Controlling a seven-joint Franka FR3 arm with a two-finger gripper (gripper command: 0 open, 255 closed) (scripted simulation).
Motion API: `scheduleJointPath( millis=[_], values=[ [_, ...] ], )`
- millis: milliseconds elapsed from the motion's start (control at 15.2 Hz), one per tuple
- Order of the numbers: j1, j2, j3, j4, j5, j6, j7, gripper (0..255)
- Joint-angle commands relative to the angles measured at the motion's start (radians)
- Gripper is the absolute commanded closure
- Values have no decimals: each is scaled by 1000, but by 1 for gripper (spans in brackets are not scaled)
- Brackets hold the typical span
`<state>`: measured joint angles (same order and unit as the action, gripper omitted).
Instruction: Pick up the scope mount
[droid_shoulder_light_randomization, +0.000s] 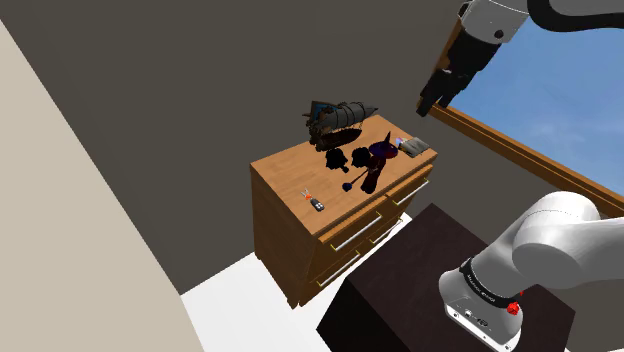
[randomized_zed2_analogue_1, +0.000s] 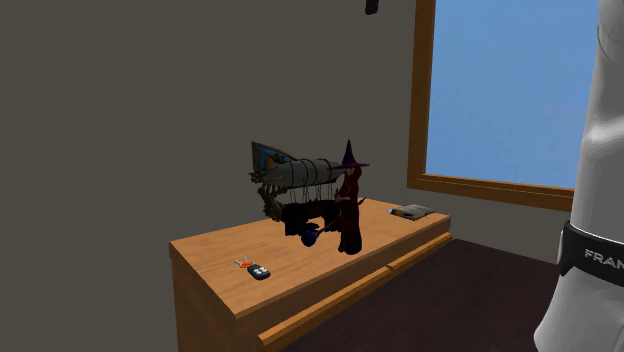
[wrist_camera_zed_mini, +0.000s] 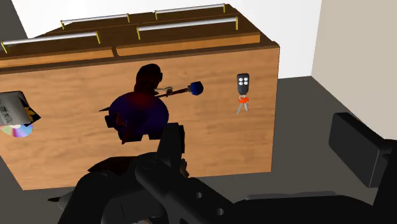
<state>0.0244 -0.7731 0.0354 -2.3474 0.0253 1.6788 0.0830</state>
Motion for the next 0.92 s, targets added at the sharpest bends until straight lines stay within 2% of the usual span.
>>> scheduleJointPath(
  millis=[0, 462, 858],
  values=[
    [0, 0, 0, 0, 0, 0, 0, 0],
    [-21, 172, -22, -64, -26, 221, -25, 0],
    [-39, 362, -41, -67, -47, 400, -42, 0]
  ],
)
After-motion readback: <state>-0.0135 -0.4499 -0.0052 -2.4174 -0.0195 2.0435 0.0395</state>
